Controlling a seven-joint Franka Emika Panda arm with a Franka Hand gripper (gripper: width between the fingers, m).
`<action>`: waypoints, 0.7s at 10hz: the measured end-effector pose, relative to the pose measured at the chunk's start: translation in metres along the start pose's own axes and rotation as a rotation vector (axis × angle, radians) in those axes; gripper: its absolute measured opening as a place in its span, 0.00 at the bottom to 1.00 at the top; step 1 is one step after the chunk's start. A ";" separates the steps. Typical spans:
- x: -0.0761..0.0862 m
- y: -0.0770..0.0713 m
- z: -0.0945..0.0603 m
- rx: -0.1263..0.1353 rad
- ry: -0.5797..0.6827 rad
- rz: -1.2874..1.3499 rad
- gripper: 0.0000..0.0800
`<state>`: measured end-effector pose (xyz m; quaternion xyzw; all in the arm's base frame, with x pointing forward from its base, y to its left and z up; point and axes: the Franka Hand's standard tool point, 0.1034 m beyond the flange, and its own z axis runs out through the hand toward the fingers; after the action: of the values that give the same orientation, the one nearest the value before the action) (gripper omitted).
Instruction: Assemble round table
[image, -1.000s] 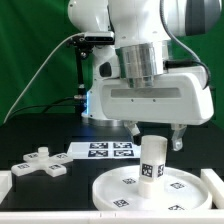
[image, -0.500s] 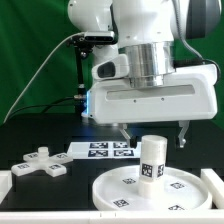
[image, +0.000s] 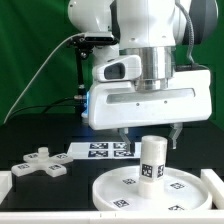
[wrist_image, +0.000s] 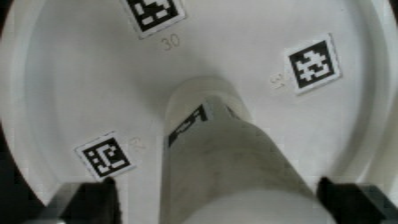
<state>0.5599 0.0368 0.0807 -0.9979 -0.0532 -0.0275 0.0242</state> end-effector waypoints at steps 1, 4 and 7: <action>0.000 -0.001 0.000 0.002 0.000 0.041 0.53; 0.000 -0.001 0.001 0.009 0.006 0.337 0.50; 0.000 -0.002 0.001 0.027 0.003 0.847 0.50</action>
Offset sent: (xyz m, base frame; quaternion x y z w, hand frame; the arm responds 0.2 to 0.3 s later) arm 0.0049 0.0024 0.0003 -0.0100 0.0268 0.1846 0.9824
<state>0.5596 0.0388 0.0796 -0.9311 0.3615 -0.0159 0.0465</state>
